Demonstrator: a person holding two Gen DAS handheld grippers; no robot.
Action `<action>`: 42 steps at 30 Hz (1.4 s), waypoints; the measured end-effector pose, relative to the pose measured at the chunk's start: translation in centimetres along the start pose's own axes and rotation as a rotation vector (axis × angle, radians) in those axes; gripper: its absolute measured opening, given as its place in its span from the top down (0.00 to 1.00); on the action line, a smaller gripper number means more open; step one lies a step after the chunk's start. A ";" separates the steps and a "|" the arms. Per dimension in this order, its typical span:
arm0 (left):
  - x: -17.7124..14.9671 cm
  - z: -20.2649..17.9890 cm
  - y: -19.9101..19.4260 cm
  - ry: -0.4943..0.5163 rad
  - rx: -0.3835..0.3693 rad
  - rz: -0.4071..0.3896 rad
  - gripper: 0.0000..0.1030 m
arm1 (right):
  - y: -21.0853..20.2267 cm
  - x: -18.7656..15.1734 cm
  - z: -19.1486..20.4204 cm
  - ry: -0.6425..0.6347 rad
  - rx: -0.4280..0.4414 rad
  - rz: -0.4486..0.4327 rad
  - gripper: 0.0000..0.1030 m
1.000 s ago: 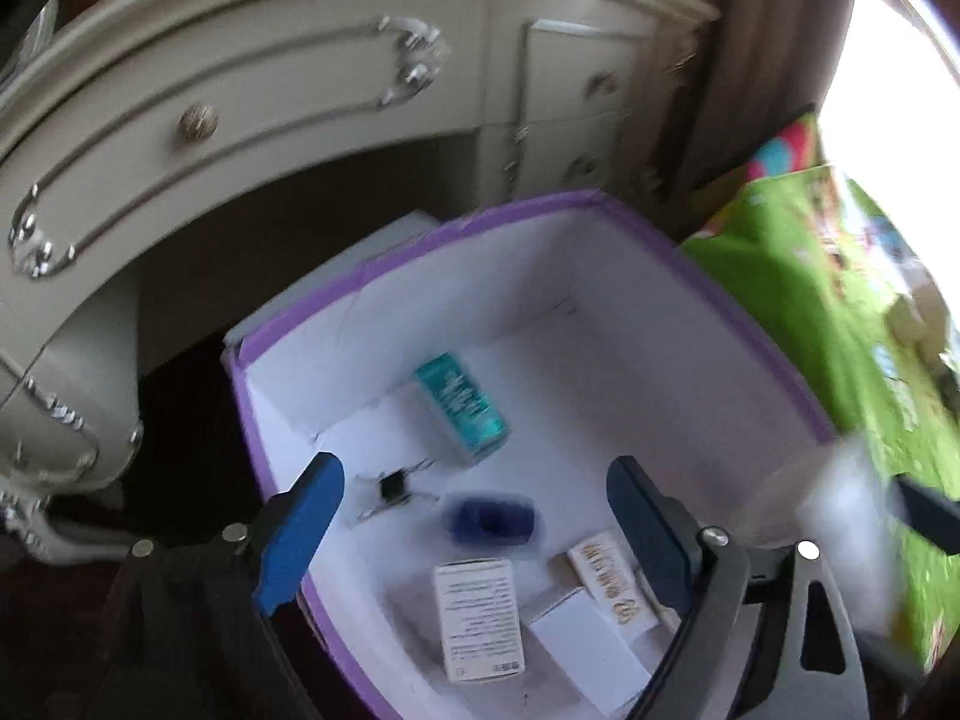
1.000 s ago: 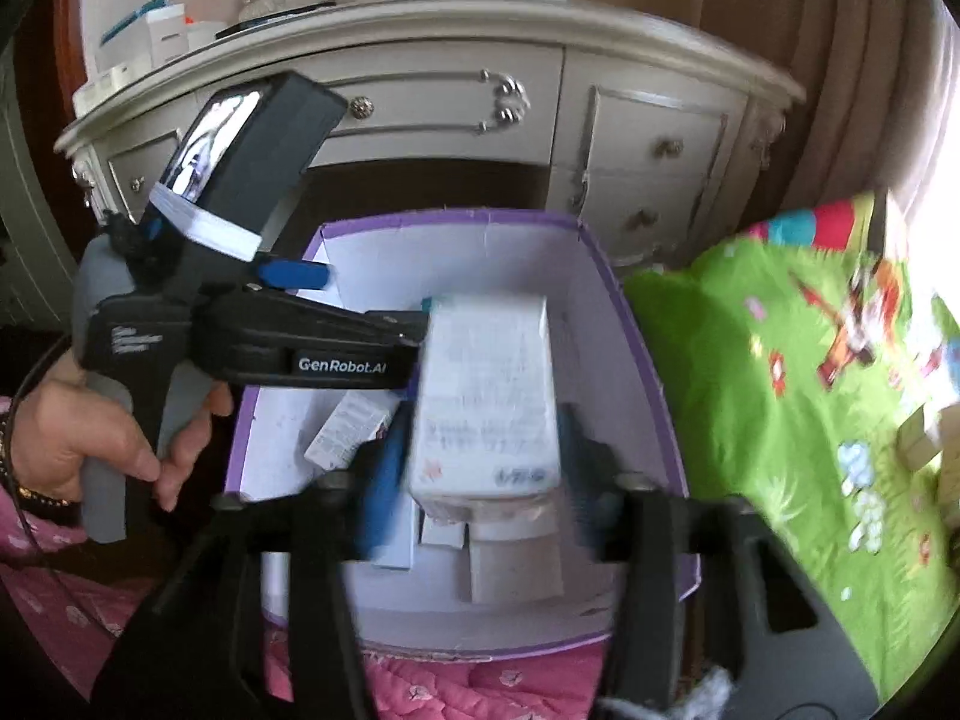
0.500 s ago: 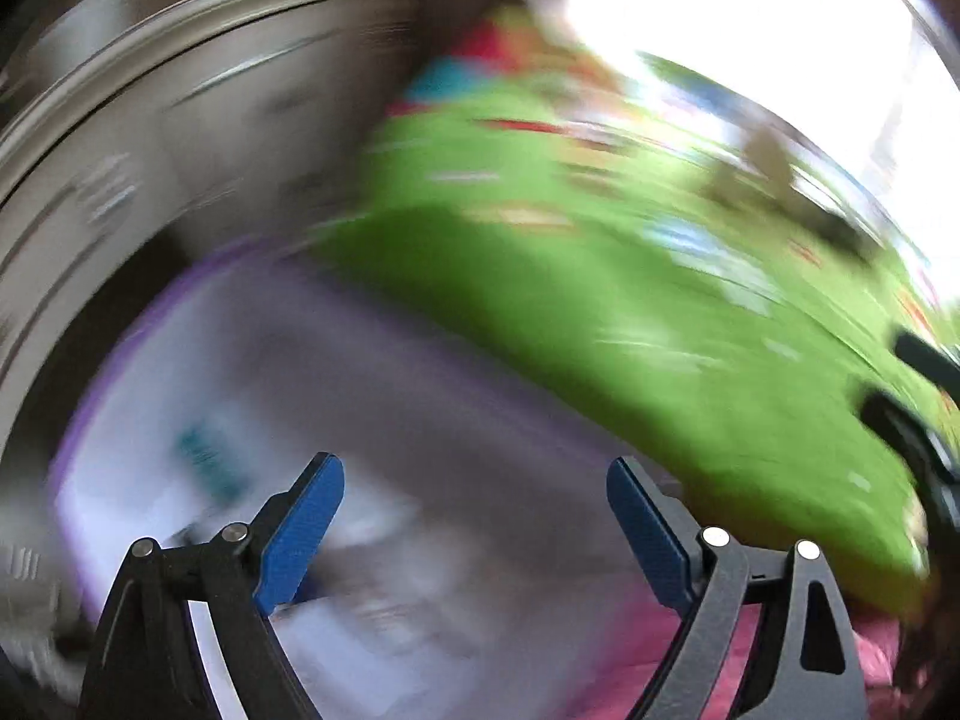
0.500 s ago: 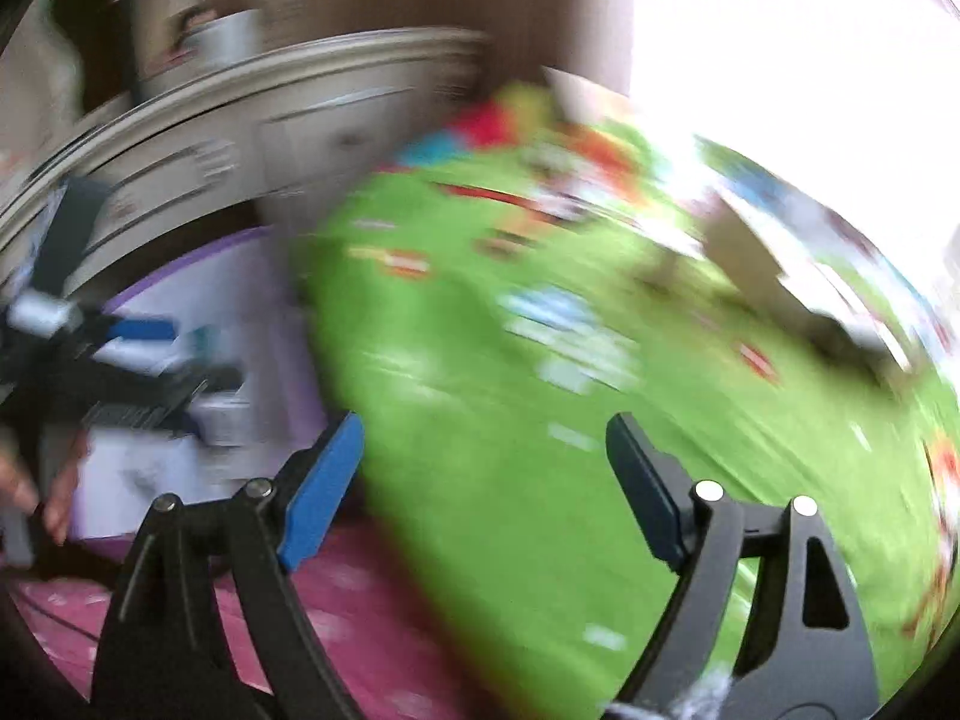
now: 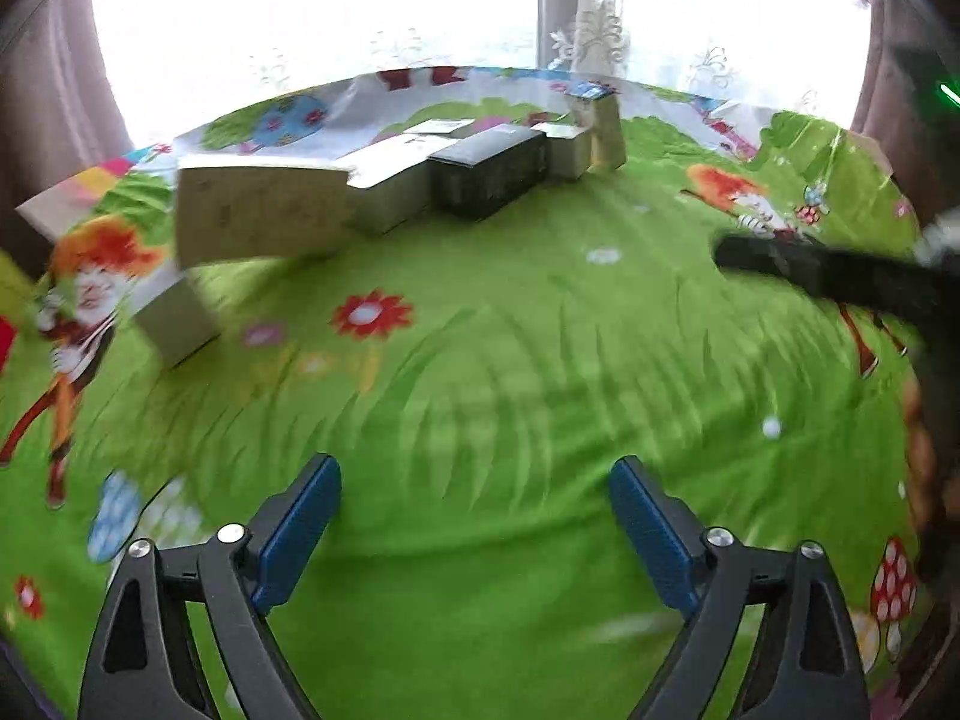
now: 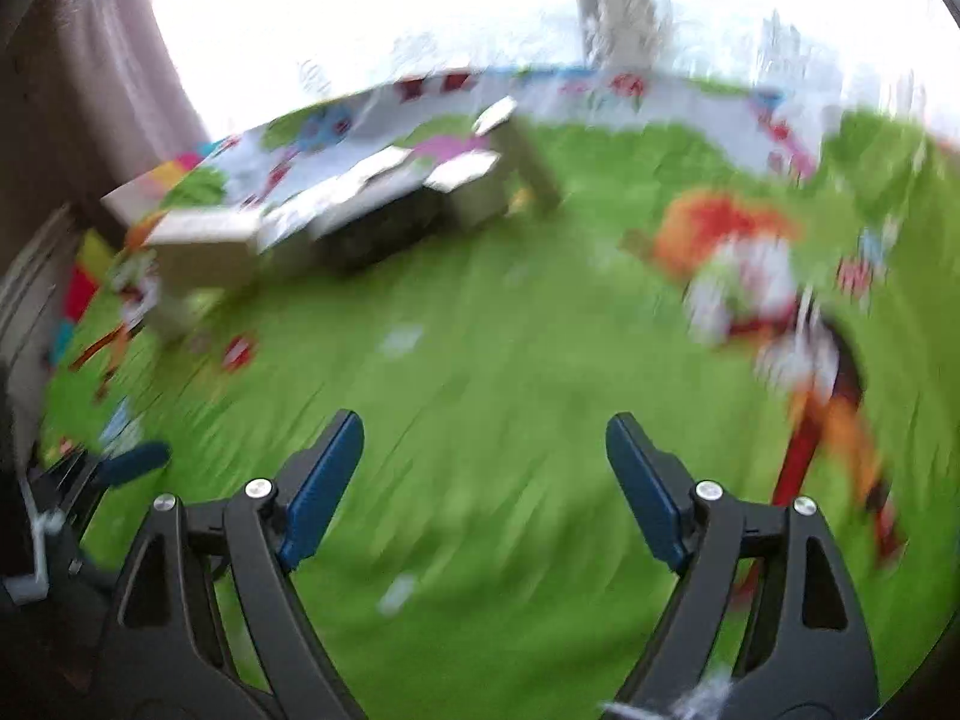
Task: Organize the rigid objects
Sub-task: 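Grasp a tall white box with the right tool while the left tool grasps the black instruction box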
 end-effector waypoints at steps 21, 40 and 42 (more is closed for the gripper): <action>-0.2 0.9 -0.2 -0.020 -0.079 -0.006 0.00 | 4.1 10.0 -0.8 -0.252 -0.030 0.120 0.73; -0.2 0.9 -0.2 -0.034 -0.072 -0.006 0.00 | 7.1 8.7 -1.7 -0.170 0.008 0.168 0.33; -0.2 0.9 -0.2 -0.034 -0.071 -0.006 0.00 | 7.3 9.1 -1.8 -0.148 0.004 0.139 0.32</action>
Point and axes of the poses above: each gripper's, at about its wrist camera, not at the fingertips, and y roughly the way its jaws point, z to its left, x to its top, the point moved 7 cm from there along y, roughly the way its jaws point, and after that the axes turned 13 degrees about z, right-handed, at the moved point
